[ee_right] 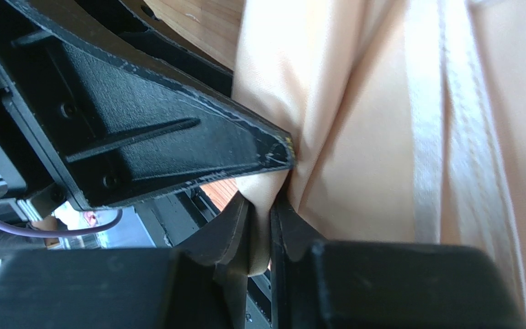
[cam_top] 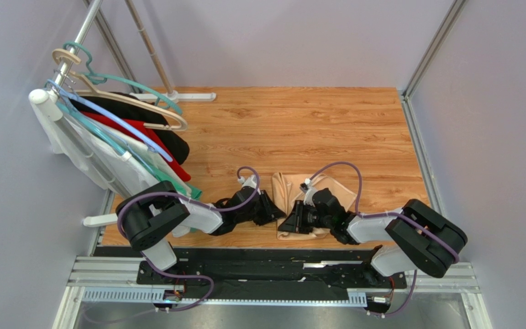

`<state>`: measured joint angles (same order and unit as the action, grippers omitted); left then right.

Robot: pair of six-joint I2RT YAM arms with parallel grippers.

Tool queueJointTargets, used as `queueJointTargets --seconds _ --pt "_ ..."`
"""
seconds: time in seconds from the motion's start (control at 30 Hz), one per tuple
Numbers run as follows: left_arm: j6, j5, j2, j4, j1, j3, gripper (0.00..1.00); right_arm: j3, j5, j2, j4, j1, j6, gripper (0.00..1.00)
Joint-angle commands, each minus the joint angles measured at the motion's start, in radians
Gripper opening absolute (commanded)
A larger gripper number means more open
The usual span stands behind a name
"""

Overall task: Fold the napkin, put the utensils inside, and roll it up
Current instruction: Roll the napkin with the utensil

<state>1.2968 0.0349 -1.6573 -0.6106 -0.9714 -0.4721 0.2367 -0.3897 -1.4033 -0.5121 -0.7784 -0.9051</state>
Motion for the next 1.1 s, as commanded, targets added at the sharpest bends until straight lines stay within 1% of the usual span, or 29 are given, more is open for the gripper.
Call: queueJointTargets --seconds 0.0,0.03,0.07,0.13,0.17,0.2,0.27,0.3,0.37,0.4,0.43,0.47,0.5,0.53,0.6,0.63,0.7,0.77,0.9,1.07 --pt "-0.221 -0.081 0.013 0.302 0.000 -0.063 0.00 0.039 0.037 0.033 0.095 -0.016 0.086 0.22" --pt "-0.255 -0.095 0.025 0.340 0.000 -0.091 0.00 0.042 0.043 0.052 0.115 -0.016 0.093 0.25" --pt "-0.319 -0.104 0.049 0.391 0.000 -0.098 0.00 0.052 0.051 0.069 0.138 -0.018 0.101 0.26" --pt "-0.391 -0.121 0.074 0.419 0.003 -0.111 0.00 0.067 0.069 0.116 0.219 -0.016 0.136 0.29" --pt "-0.412 -0.116 0.077 0.426 0.010 -0.114 0.00 0.075 0.075 0.128 0.260 -0.015 0.146 0.31" --pt "-0.428 -0.101 0.077 0.434 0.011 -0.117 0.00 0.078 0.078 0.150 0.277 -0.015 0.159 0.35" --pt "-0.470 -0.086 0.064 0.448 0.017 -0.134 0.00 0.081 0.078 0.173 0.319 -0.016 0.169 0.37" --pt "-0.481 -0.073 0.060 0.451 0.017 -0.137 0.00 0.087 0.077 0.187 0.339 -0.013 0.172 0.43" --pt "-0.511 -0.066 0.051 0.462 0.017 -0.146 0.00 0.098 0.086 0.253 0.418 -0.013 0.189 0.48" --pt "-0.522 -0.066 0.050 0.468 0.017 -0.151 0.00 0.110 0.100 0.279 0.447 -0.012 0.193 0.49" --pt "-0.539 -0.067 0.051 0.479 0.017 -0.160 0.00 0.119 0.107 0.340 0.477 -0.010 0.205 0.49" --pt "-0.550 -0.070 0.054 0.503 0.017 -0.166 0.00 0.127 0.115 0.369 0.544 0.001 0.212 0.49" --pt "-0.560 -0.079 0.056 0.520 0.017 -0.174 0.00 0.136 0.133 0.398 0.573 0.011 0.218 0.49" --pt "-0.585 -0.087 0.060 0.564 0.017 -0.192 0.00 0.157 0.135 0.438 0.595 0.049 0.225 0.48" --pt "-0.623 -0.124 0.062 0.606 0.017 -0.226 0.00 0.180 0.115 0.464 0.618 0.097 0.242 0.46" --pt "-0.634 -0.135 0.063 0.653 0.017 -0.235 0.00 0.209 0.123 0.477 0.624 0.140 0.247 0.45" --pt "-0.660 -0.168 0.064 0.683 0.017 -0.261 0.00 0.239 0.153 0.466 0.623 0.180 0.255 0.41" --pt "-0.675 -0.191 0.060 0.712 0.016 -0.272 0.00 0.286 0.134 0.407 0.606 0.237 0.273 0.36" --pt "-0.724 -0.234 0.062 0.758 0.014 -0.296 0.00 0.341 0.063 0.284 0.523 0.289 0.258 0.36" --pt "-0.775 -0.329 0.070 0.822 0.000 -0.324 0.00 0.395 0.006 0.147 0.390 0.294 0.186 0.37"
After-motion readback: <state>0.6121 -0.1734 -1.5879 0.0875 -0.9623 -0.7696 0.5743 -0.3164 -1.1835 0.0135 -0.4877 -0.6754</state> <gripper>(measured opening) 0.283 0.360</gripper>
